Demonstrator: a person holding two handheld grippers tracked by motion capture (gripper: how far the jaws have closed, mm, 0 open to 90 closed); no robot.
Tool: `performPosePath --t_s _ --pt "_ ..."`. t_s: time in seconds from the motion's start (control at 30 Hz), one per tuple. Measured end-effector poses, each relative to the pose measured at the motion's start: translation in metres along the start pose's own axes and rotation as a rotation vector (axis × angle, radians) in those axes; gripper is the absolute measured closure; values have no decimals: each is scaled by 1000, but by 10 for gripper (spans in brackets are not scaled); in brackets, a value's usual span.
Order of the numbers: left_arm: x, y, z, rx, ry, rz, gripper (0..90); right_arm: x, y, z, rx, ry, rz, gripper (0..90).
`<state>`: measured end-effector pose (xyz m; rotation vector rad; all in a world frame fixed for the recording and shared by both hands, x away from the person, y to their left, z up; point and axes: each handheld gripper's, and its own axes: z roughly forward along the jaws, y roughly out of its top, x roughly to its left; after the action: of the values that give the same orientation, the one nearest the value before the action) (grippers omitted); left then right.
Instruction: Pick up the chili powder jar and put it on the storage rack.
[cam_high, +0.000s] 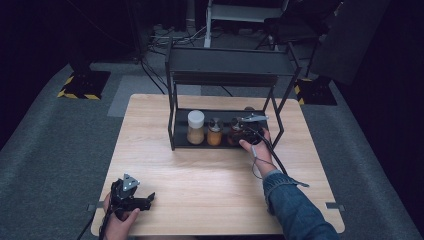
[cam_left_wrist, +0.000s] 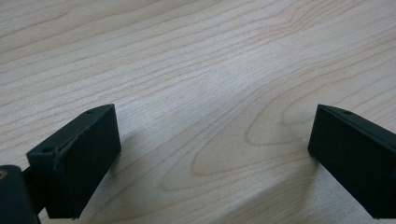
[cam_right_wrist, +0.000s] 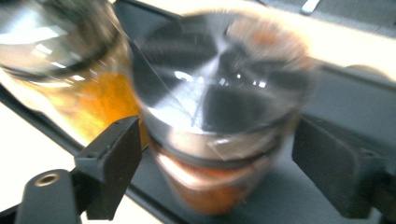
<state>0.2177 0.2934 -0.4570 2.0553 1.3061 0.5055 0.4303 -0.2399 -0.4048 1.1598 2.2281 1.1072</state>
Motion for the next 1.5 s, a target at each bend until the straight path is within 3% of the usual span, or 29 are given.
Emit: performPosePath --t_s 0.2,0.43,0.8,1.0,1.3,1.4,1.5 --pt "0 2 1 2 6 -7 22 -8 2 -45 -27 13 -4 129" --pt "0 2 1 1 6 -7 23 -11 -12 -95 -66 4 -12 118" --pt "-1 2 2 1 8 -8 23 -21 -52 -141 -97 35 4 107" --pt "-1 2 1 2 8 -7 23 -26 -74 -150 -93 35 5 98" --pt "-1 2 2 1 8 -9 23 -26 -110 -142 -37 31 -2 89" --pt "-1 2 2 1 8 -9 23 -23 -120 -139 -16 17 -32 87" --pt "-1 2 2 1 8 -8 23 -24 -129 -135 4 23 -14 87"
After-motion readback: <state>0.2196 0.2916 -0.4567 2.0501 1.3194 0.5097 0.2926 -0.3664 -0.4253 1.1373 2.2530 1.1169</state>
